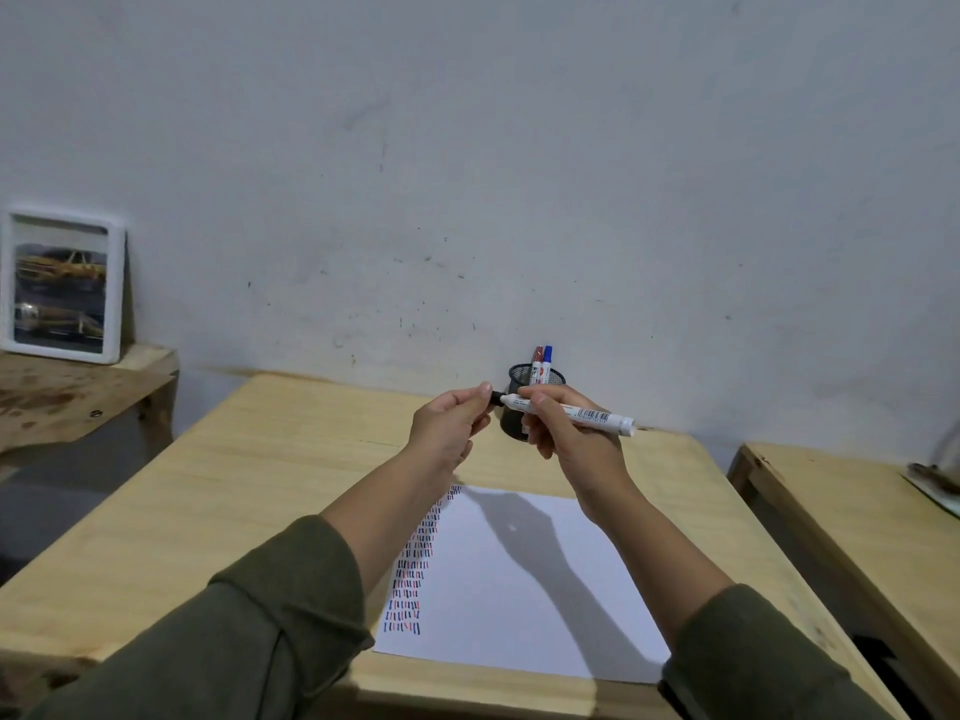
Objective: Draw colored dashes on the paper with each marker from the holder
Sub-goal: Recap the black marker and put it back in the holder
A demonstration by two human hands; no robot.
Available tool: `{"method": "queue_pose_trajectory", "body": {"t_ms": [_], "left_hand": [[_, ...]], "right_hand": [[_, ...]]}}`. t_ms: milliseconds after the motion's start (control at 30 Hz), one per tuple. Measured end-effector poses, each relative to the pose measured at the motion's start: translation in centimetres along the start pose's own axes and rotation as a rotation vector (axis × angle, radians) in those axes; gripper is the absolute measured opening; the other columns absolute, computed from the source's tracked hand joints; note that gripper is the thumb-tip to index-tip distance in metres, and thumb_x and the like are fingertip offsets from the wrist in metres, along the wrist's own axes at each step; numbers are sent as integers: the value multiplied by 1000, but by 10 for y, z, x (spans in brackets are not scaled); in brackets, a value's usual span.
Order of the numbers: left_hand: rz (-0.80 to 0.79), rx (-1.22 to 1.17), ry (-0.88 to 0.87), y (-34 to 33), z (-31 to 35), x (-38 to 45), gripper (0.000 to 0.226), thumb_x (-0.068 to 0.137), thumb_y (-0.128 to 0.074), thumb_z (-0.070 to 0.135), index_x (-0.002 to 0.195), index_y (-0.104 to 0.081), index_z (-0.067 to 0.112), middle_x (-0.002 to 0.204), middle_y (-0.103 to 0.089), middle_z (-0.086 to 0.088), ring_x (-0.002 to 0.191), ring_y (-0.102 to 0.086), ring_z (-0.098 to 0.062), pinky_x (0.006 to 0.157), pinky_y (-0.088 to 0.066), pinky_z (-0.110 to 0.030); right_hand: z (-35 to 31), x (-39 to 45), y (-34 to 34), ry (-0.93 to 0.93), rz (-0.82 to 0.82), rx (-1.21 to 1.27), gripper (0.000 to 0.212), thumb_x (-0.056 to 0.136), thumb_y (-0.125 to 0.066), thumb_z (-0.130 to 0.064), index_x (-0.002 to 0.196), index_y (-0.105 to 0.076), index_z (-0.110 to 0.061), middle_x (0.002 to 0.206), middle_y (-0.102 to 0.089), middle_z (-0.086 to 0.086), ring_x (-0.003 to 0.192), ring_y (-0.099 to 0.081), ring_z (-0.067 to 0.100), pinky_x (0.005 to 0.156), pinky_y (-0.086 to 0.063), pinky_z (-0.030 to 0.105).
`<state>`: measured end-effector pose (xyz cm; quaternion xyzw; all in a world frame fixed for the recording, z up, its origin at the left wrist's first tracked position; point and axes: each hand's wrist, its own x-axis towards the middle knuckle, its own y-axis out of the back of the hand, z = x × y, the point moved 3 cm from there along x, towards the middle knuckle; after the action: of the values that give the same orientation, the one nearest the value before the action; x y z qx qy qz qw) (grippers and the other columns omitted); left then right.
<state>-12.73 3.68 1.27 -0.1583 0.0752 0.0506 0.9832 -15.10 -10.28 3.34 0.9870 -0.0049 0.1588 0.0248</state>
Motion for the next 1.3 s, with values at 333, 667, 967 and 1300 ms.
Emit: {"method": "queue_pose_trajectory", "body": {"t_ms": [333, 667, 967, 1300], "left_hand": [[-69, -152, 162, -8, 0, -2, 16, 83, -68, 34, 77, -60, 21, 63, -66, 9, 72, -61, -2, 57, -38, -15], [-34, -234, 78, -8, -15, -2, 9, 88, -62, 24, 80, -63, 19, 76, -66, 6, 77, -59, -2, 63, -36, -15], [-146, -8, 33, -7, 2, 30, 20, 93, -53, 26, 78, -66, 23, 71, -68, 16, 72, -58, 1, 65, -34, -19], [-63, 604, -238, -33, 14, 107, 32, 86, -63, 29, 117, -64, 23, 116, -67, 2, 109, -59, -12, 90, -41, -21]], "right_hand": [[-9, -6, -2, 183, -72, -179, 20, 91, -54, -12, 94, -73, -15, 78, -68, -10, 63, -59, 8, 58, -44, 18], [11, -12, -7, -71, -132, 230, 17, 85, -60, -17, 97, -71, -14, 86, -64, 8, 72, -57, 19, 63, -47, 24], [17, -1, 8, -259, -362, 287, 38, 87, -54, -34, 112, -67, -9, 110, -69, 12, 88, -67, 18, 69, -50, 20], [37, 91, 45, -160, -65, 10, 69, 84, -61, 4, 133, -37, -36, 81, -65, 6, 75, -69, 17, 75, -56, 36]]}}
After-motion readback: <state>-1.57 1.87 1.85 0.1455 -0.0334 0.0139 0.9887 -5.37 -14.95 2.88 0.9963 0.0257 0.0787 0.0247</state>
